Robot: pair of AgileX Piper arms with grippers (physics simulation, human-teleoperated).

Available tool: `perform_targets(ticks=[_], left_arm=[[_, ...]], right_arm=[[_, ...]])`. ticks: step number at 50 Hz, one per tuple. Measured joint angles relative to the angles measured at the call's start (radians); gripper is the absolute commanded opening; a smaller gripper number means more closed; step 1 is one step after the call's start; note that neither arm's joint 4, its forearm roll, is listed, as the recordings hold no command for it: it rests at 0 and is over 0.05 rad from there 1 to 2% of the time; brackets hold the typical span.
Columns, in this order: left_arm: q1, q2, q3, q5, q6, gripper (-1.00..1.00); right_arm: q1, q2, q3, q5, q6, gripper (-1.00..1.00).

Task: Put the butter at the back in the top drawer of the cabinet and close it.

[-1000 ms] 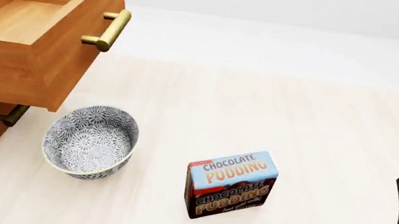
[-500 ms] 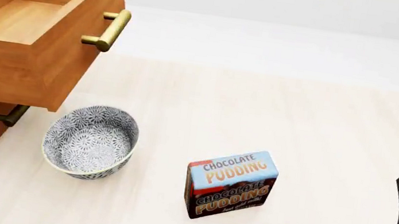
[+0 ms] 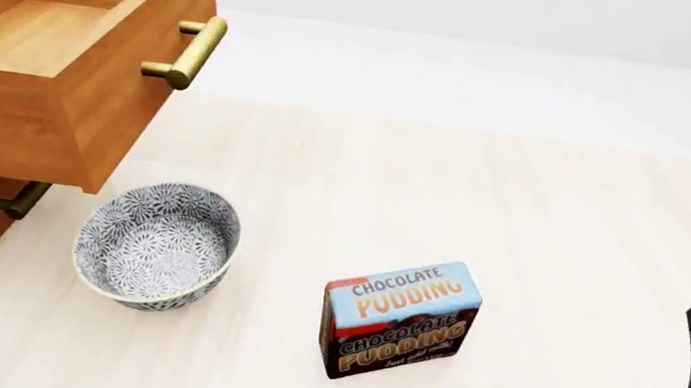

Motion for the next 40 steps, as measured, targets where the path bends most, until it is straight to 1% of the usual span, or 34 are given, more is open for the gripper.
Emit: perform_targets(ticks=[15,40], left_arm=[[0.069,0.011,0.016,0.0,-0.012,-1.0],[0.17,0.021,0.081,-0.022,-0.036,-1.0]], right_arm=[[0.0,0.0,0.0,0.0,0.0,1.0],[0.0,0.0,0.0,0.0,0.0,1.0]])
